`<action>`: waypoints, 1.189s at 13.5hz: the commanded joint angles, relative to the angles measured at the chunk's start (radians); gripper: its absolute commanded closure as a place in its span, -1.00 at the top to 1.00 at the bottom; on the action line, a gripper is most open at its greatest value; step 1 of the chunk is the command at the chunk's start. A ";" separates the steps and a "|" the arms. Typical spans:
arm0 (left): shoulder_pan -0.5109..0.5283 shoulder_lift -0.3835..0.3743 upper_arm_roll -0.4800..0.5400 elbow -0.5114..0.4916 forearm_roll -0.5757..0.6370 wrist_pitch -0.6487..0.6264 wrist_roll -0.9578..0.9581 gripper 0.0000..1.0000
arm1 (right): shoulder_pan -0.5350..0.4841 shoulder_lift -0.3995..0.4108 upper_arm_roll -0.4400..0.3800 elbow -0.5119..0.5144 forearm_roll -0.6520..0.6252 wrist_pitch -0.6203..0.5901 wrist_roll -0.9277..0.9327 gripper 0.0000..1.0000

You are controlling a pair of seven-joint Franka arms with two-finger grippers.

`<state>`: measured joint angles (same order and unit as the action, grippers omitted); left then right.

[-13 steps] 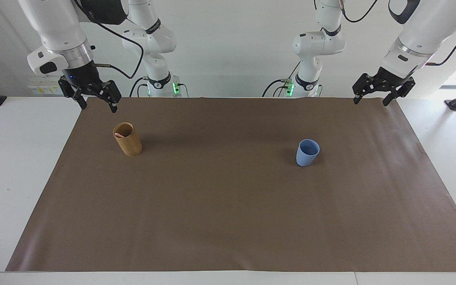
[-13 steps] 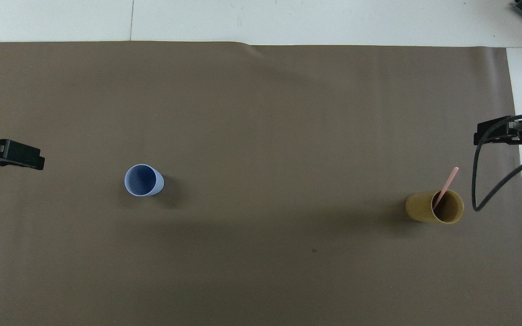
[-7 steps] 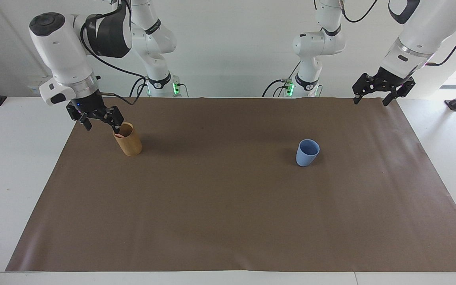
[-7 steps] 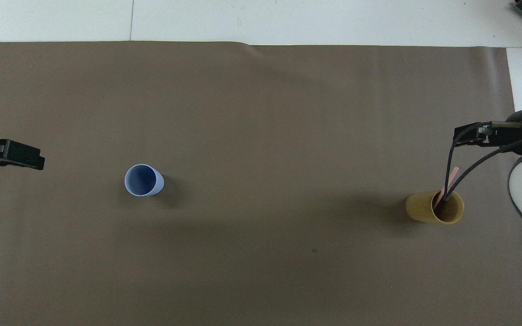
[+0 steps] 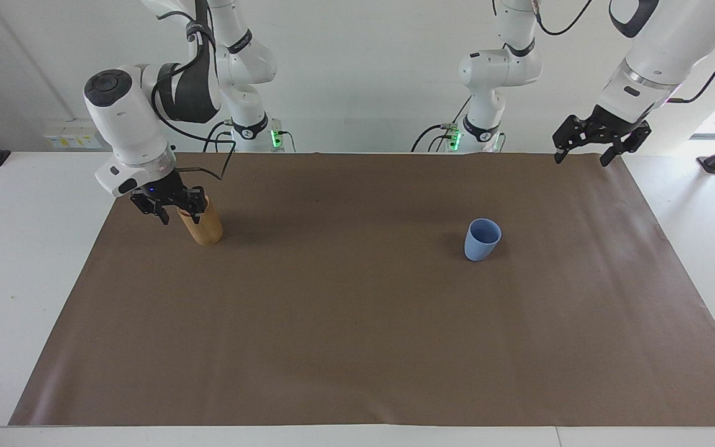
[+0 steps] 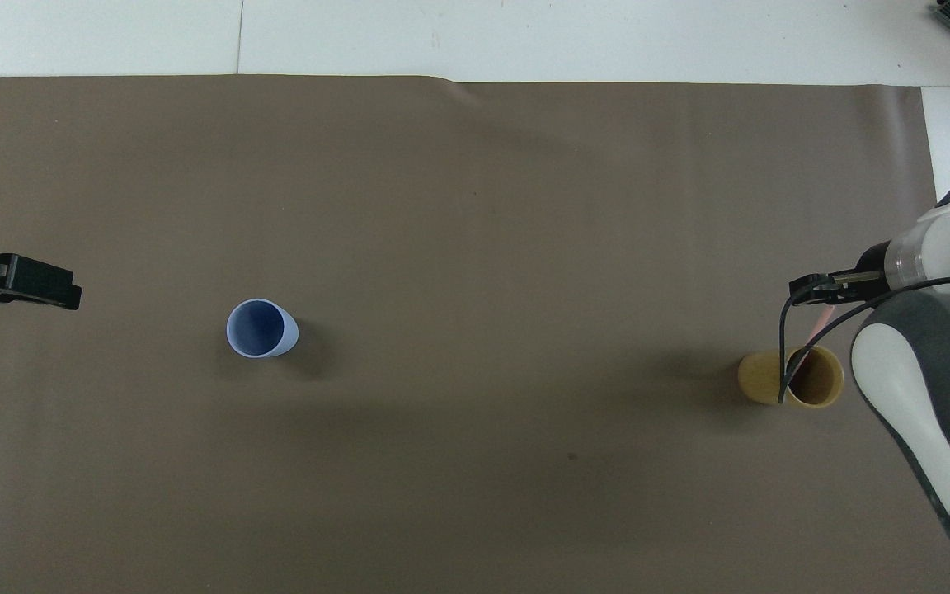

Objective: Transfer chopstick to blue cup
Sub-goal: 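Reach the right gripper down into the yellow cup and grasp the pink stick, then lift the pink stick with the right gripper while the left gripper reaches the blue cup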

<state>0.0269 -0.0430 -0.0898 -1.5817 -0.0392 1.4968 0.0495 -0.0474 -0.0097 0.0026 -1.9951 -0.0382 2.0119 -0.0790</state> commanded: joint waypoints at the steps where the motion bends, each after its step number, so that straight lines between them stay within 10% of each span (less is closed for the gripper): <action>1: 0.022 -0.006 -0.013 0.009 -0.010 -0.009 0.010 1.00 | -0.011 -0.039 0.008 -0.041 -0.006 0.012 -0.030 -0.27; 7: -0.001 -0.015 -0.027 -0.039 -0.014 0.019 0.004 1.00 | -0.019 -0.047 0.008 -0.034 -0.006 -0.051 -0.128 -1.00; 16: -0.057 0.038 -0.030 -0.398 -0.021 0.454 -0.158 1.00 | -0.019 -0.176 0.008 0.022 0.009 -0.073 -0.093 -1.00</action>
<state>0.0098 0.0134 -0.1252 -1.9032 -0.0457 1.8742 -0.0365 -0.0487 -0.1222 0.0019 -1.9671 -0.0381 1.9606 -0.1777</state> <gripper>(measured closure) 0.000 0.912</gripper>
